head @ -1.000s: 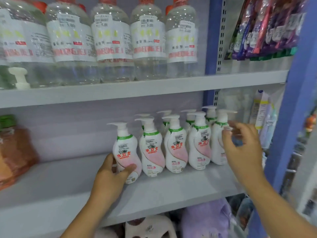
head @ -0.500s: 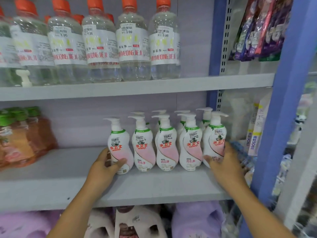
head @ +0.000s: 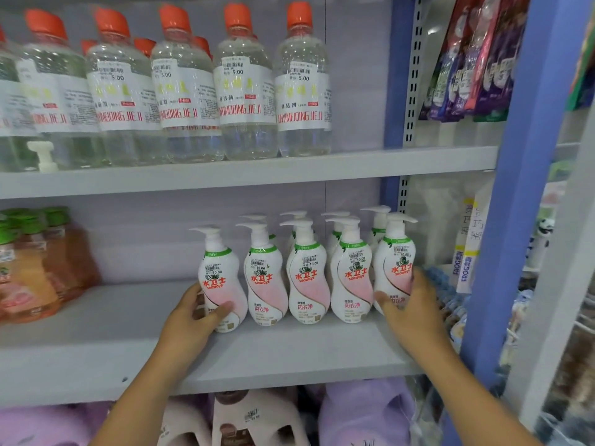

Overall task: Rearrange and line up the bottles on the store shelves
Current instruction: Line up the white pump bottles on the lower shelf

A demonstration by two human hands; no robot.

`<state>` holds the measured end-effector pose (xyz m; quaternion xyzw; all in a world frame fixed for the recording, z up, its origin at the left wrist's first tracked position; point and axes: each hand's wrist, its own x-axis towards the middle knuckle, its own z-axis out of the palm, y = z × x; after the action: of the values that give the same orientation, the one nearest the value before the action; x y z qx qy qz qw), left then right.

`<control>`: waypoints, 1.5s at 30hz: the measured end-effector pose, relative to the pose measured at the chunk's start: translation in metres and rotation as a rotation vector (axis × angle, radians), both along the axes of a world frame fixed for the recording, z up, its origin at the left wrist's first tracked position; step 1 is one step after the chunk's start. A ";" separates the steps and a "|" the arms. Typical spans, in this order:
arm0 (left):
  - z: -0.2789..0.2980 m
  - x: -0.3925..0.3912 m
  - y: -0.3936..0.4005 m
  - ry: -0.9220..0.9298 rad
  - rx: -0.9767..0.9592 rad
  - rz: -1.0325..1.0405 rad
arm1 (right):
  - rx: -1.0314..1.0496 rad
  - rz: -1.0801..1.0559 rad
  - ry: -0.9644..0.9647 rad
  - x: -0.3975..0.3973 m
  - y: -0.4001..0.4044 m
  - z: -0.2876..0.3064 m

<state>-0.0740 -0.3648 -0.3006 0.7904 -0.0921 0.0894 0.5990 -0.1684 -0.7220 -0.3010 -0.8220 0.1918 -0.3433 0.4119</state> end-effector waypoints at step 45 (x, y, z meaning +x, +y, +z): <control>0.003 -0.006 -0.004 0.004 0.025 0.036 | -0.087 -0.180 -0.060 -0.022 0.018 0.013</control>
<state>-0.0799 -0.3687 -0.2973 0.7994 -0.0777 0.0977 0.5877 -0.1905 -0.7037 -0.2883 -0.8080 0.2372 -0.4114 0.3488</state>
